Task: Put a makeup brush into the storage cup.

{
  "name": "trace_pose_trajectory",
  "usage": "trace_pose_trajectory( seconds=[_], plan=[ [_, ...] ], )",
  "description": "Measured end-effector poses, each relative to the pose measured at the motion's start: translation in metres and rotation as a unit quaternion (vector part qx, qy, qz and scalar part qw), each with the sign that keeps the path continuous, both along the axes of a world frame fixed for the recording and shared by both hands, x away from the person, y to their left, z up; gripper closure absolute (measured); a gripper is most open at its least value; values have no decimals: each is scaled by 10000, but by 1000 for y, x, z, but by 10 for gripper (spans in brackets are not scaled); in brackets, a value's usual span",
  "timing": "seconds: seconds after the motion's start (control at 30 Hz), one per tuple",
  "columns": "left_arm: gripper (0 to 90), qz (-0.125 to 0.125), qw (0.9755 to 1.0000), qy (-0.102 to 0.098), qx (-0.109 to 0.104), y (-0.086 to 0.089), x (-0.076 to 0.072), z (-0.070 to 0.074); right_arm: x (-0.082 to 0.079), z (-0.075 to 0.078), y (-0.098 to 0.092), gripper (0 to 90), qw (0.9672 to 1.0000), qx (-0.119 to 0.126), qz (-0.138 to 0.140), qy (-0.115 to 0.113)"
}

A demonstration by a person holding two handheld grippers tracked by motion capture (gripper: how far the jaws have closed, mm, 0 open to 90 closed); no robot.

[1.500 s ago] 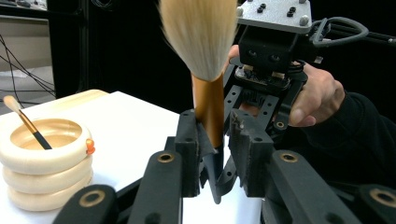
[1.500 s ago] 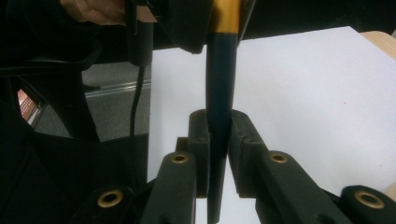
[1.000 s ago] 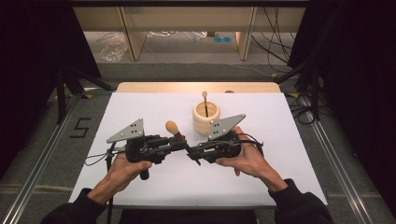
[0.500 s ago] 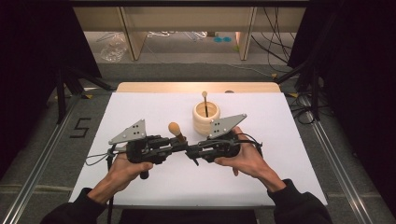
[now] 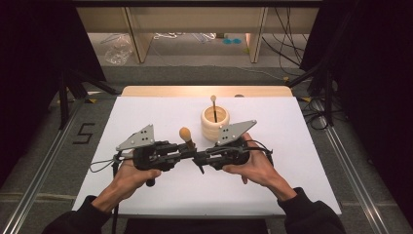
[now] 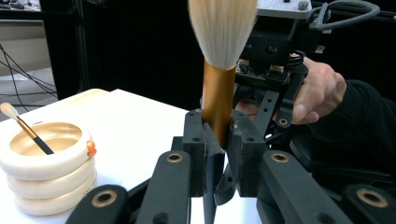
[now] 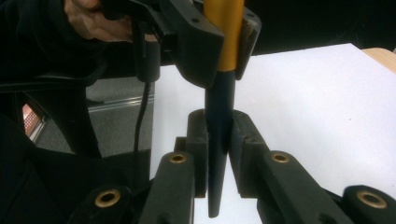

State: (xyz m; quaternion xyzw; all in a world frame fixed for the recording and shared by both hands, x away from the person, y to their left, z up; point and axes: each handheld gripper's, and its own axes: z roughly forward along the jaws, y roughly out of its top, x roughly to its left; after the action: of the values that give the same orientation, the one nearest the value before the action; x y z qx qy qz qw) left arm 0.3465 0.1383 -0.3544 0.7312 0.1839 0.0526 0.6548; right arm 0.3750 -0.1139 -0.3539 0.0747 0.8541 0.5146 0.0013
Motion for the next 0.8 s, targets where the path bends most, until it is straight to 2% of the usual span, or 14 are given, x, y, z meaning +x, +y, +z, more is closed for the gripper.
trace_pose_trajectory(
  seconds=[0.07,0.13,0.23,0.3,0.37,0.4,0.47,0.5,0.6,0.67,0.8],
  plan=[
    [783,6,10000,12,-8,0,0,0,1,-1,0,802,10000,77,-4,17],
    [778,-23,10000,-63,28,0,1,1,2,-3,-1,802,9999,146,18,68],
    [736,50,10000,-36,8,1,1,1,2,-5,0,802,9997,252,-16,40],
    [650,141,9999,41,-22,1,1,1,3,-5,-1,802,9996,279,-17,74],
    [632,176,9998,10,-6,2,1,2,4,-6,-2,802,9993,358,-66,69],
    [603,228,9997,17,8,2,1,2,5,-5,-4,803,9995,313,-54,71],
    [501,345,9994,47,8,3,2,3,6,-6,-4,802,9993,370,-47,81],
    [477,427,9990,102,-11,4,2,4,6,-6,-4,803,9992,387,-71,78],
    [400,571,9983,59,9,7,2,5,7,-6,-7,803,9993,350,-102,61],
    [390,621,9981,38,5,8,1,6,9,-7,-8,803,9991,376,-186,11],
    [353,773,9967,-172,152,11,-3,8,14,-7,-14,803,9988,351,-332,36]
  ],
)
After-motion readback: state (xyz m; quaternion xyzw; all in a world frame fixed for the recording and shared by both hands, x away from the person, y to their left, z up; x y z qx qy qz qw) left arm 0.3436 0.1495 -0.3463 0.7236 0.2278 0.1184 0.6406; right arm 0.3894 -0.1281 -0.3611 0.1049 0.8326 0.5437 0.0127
